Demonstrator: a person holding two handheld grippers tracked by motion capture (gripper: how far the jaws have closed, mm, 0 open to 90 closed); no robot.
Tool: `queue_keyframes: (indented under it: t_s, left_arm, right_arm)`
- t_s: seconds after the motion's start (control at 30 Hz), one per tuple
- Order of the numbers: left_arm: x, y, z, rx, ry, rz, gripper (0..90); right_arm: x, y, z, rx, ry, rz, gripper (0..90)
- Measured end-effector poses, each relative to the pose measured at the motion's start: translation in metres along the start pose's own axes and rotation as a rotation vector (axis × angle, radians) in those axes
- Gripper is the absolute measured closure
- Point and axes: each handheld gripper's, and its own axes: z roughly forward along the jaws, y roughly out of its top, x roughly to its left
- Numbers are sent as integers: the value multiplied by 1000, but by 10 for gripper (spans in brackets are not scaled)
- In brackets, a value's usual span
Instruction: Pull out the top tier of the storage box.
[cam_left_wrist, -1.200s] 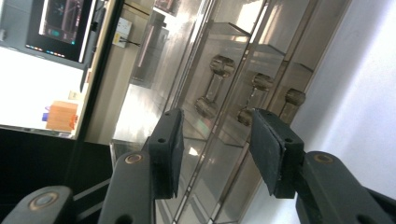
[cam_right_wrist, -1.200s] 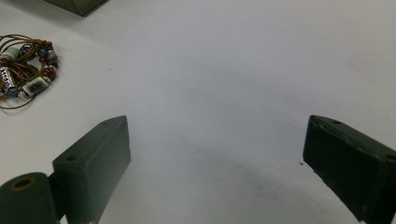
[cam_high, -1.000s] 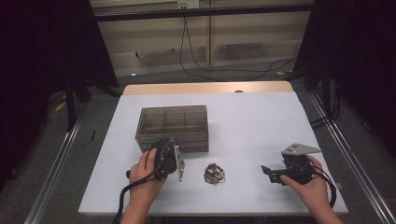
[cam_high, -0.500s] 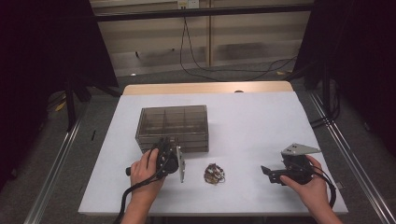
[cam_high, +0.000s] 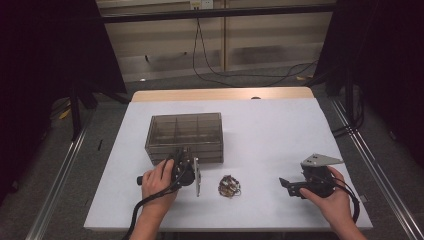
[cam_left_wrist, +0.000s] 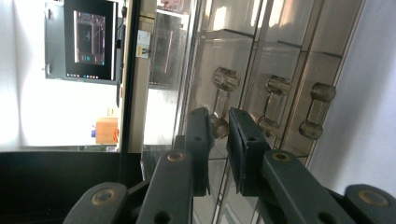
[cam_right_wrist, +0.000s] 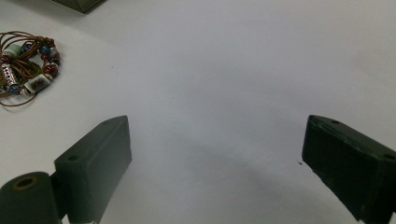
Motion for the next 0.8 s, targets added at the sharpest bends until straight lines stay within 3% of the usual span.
queue_keyframes:
  t_s: [0.8]
  left_arm:
    - [3,1,-9,-4,-37,1,821]
  right_arm:
    - [-1,0,0,-1,-1,-5,78]
